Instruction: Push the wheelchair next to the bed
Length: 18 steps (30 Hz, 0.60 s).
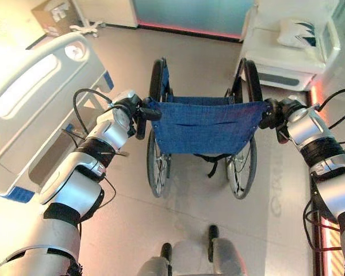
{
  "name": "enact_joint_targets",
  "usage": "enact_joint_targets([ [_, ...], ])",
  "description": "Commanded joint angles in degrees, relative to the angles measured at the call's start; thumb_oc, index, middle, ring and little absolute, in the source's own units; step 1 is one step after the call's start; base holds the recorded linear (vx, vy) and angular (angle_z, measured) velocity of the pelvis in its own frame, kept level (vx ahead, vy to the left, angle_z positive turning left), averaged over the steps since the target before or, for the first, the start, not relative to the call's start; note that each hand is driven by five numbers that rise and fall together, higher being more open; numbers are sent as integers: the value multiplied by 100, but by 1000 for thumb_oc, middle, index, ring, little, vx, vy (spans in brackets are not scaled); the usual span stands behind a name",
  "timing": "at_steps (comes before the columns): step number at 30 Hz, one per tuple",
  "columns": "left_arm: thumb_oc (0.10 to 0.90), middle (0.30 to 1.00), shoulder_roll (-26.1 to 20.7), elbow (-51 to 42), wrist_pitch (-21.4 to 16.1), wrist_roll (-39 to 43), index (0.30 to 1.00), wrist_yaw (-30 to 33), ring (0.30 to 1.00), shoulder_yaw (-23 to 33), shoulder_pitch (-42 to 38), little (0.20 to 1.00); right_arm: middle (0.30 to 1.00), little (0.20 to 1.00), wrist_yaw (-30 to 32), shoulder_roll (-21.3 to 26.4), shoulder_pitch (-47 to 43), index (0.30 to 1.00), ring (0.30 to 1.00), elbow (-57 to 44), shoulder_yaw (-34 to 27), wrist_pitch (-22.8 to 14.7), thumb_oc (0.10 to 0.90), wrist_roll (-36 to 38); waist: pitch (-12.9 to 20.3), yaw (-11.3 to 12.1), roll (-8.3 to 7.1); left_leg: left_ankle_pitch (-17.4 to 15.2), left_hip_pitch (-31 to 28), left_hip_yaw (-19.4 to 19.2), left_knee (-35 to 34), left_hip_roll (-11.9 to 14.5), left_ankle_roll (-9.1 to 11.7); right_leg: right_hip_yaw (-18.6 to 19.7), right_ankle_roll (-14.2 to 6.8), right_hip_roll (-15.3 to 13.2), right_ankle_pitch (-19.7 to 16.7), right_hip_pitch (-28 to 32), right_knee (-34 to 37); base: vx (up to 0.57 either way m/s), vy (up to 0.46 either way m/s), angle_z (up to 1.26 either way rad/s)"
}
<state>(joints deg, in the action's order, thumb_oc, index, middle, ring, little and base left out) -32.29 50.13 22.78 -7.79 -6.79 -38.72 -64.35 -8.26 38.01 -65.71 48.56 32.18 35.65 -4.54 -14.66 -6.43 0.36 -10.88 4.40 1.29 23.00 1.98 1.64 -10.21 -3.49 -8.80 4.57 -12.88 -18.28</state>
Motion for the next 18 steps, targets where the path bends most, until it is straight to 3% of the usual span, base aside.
enact_joint_targets([
  [1, 400, 300, -385, -36, -359, 490, 300, -109, 300, 44, 628, 300, 300, 300, -318, 195, 628, 300, 300, -57, 473, -880, 400, -44, -19, 83, -134, -153, -1501, -213, -724, 258, -6, 304, -191, 23, -816, -477, 355, 396, -367, 42],
  [6, 400, 300, -450, -129, -562, 522, 300, 34, 300, 8, 631, 300, 300, 300, -180, 168, 870, 300, 300, -208, 410, -799, 400, 164, 207, 60, -178, 856, -1378, -505, -183, 615, 261, -40, 147, 274, -529, 68, 769, 346, -316, 23],
  [7, 400, 300, -428, -128, -660, 546, 300, 162, 300, 33, 671, 300, 300, 300, -160, 170, 942, 300, 300, -197, 390, -813, 400, 205, 237, 91, -203, 1003, -1217, -570, 66, 581, 293, -172, 234, 306, -468, 268, 875, 446, -310, 20],
  [9, 400, 300, -405, -201, -778, 537, 300, 368, 300, 90, 762, 300, 300, 300, -106, 150, 1083, 300, 300, -254, 358, -775, 400, 296, 173, 259, -253, 905, -700, -589, 197, 294, 167, -218, 271, 342, -386, 642, 987, 392, -206, 19],
  [11, 400, 300, -356, -265, -836, 403, 300, 497, 300, 203, 865, 300, 300, 300, -36, 40, 1177, 300, 300, -276, 317, -741, 400, 312, 87, 397, -278, 661, -375, -714, -54, 18, 53, -185, 221, 381, -339, 950, 1061, 366, -93, -8],
  [13, 400, 300, -315, -339, -852, 302, 300, 511, 300, 273, 933, 300, 300, 300, -10, -27, 1234, 300, 300, -303, 273, -670, 400, 283, -6, 519, -217, 842, -81, -877, -477, -91, 78, -172, 195, 498, -215, 1303, 1139, 350, 2, -22],
  [14, 400, 300, -304, -350, -851, 289, 300, 519, 300, 279, 946, 300, 300, 300, -4, -59, 1243, 300, 300, -320, 267, -624, 400, 268, -28, 573, -185, 962, 75, -885, -627, -127, 106, -155, 194, 550, -175, 1410, 1169, 419, 49, -23],
  [16, 400, 300, -330, -426, -832, 209, 300, 497, 300, 345, 1020, 300, 300, 300, 7, -167, 1294, 300, 300, -487, 272, -402, 400, 218, -150, 879, -3, 1770, 793, -795, -1428, -113, 280, 26, 223, 813, 44, 1887, 1249, 566, 88, -19],
  [18, 400, 300, -375, -494, -786, 191, 300, 454, 300, 381, 1073, 300, 300, 300, -16, -177, 1324, 300, 300, -563, 265, -350, 400, 198, -174, 955, 11, 1919, 899, -761, -1565, -87, 289, 102, 235, 835, 109, 1982, 1244, 430, 96, -49],
])
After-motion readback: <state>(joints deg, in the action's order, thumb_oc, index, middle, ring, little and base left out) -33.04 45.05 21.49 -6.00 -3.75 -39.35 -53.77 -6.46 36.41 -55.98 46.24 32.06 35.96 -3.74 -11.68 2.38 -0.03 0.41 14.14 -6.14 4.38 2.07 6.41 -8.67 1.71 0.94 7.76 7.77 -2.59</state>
